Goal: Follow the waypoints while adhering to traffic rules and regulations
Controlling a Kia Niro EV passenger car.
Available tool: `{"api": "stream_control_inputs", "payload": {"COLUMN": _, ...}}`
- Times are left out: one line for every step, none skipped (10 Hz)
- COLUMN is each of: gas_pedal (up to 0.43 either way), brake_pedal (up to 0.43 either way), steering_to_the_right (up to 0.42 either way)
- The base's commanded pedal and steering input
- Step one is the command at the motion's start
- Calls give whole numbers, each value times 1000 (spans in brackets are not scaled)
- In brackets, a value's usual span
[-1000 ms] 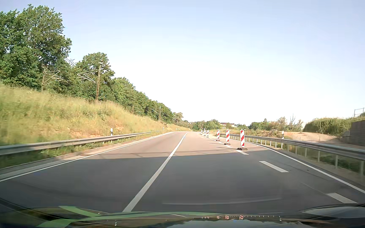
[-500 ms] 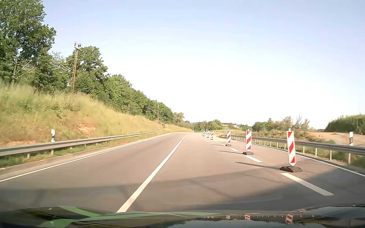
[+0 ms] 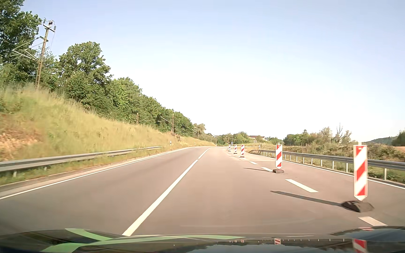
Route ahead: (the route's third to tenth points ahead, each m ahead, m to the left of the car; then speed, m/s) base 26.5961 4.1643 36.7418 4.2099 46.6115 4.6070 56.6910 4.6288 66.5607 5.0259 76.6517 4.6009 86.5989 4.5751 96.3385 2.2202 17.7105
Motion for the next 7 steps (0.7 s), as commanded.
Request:
{"api": "stream_control_inputs", "payload": {"gas_pedal": 0, "brake_pedal": 0, "steering_to_the_right": -4}}
{"api": "stream_control_inputs", "payload": {"gas_pedal": 0, "brake_pedal": 0, "steering_to_the_right": -4}}
{"api": "stream_control_inputs", "payload": {"gas_pedal": 0, "brake_pedal": 0, "steering_to_the_right": -4}}
{"api": "stream_control_inputs", "payload": {"gas_pedal": 0, "brake_pedal": 0, "steering_to_the_right": -4}}
{"api": "stream_control_inputs", "payload": {"gas_pedal": 0, "brake_pedal": 0, "steering_to_the_right": -4}}
{"api": "stream_control_inputs", "payload": {"gas_pedal": 0, "brake_pedal": 0, "steering_to_the_right": -4}}
{"api": "stream_control_inputs", "payload": {"gas_pedal": 0, "brake_pedal": 0, "steering_to_the_right": -4}}
